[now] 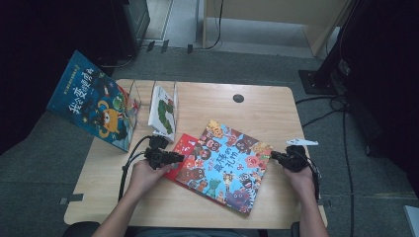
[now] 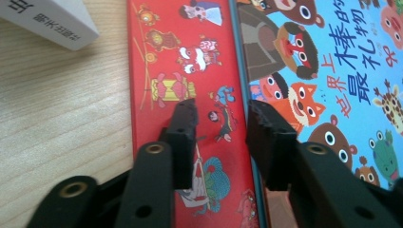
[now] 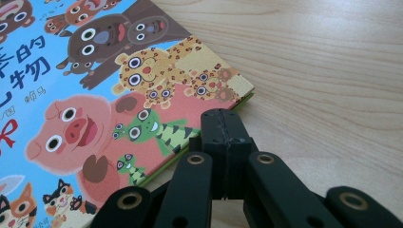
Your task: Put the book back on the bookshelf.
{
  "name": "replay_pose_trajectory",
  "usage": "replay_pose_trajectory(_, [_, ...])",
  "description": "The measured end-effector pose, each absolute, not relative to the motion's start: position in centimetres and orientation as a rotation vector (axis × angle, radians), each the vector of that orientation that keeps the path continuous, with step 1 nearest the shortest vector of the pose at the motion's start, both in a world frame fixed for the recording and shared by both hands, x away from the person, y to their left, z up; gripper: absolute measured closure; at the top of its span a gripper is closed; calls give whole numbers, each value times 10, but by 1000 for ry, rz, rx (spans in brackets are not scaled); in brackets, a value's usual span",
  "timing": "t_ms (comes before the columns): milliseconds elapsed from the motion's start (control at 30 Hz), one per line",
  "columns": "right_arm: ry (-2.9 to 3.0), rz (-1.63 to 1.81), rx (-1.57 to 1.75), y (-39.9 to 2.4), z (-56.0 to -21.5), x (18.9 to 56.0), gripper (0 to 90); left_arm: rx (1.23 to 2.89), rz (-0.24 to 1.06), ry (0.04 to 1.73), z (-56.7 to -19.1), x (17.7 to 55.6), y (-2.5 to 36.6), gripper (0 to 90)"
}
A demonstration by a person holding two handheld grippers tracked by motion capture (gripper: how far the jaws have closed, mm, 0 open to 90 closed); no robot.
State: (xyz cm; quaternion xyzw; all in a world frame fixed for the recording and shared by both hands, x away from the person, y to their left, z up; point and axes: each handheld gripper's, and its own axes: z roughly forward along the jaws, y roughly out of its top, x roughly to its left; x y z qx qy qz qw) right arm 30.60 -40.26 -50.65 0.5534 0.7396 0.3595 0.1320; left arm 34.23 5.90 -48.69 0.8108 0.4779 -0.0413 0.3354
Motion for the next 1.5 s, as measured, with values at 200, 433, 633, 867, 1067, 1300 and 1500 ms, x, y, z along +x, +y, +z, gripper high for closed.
replay_pose_trajectory(200, [2143,1063,1615,-403,-507,309,900,2120,-70,1203,-488,336,57,537])
replay_pose_trajectory(433, [2169,1081,1583,-398,-509,312,900,2113,-113,1241,-485,337,62,475])
replay_pose_trajectory(633, [2180,1080,1578,-393,-508,318,900,2097,-112,1262,-484,337,73,401])
replay_pose_trajectory(867, [2219,1102,1555,-385,-508,325,900,2082,-77,1299,-485,336,85,398])
replay_pose_trajectory(1067, [2243,1100,1547,-381,-508,327,900,2087,-125,1312,-492,337,83,406])
replay_pose_trajectory(1300, [2274,1086,1539,-381,-507,322,892,2096,-89,1347,-491,335,76,421])
replay_pose_trajectory(1500, [2305,1065,1506,-379,-506,316,892,2125,-31,1384,-488,333,68,421])
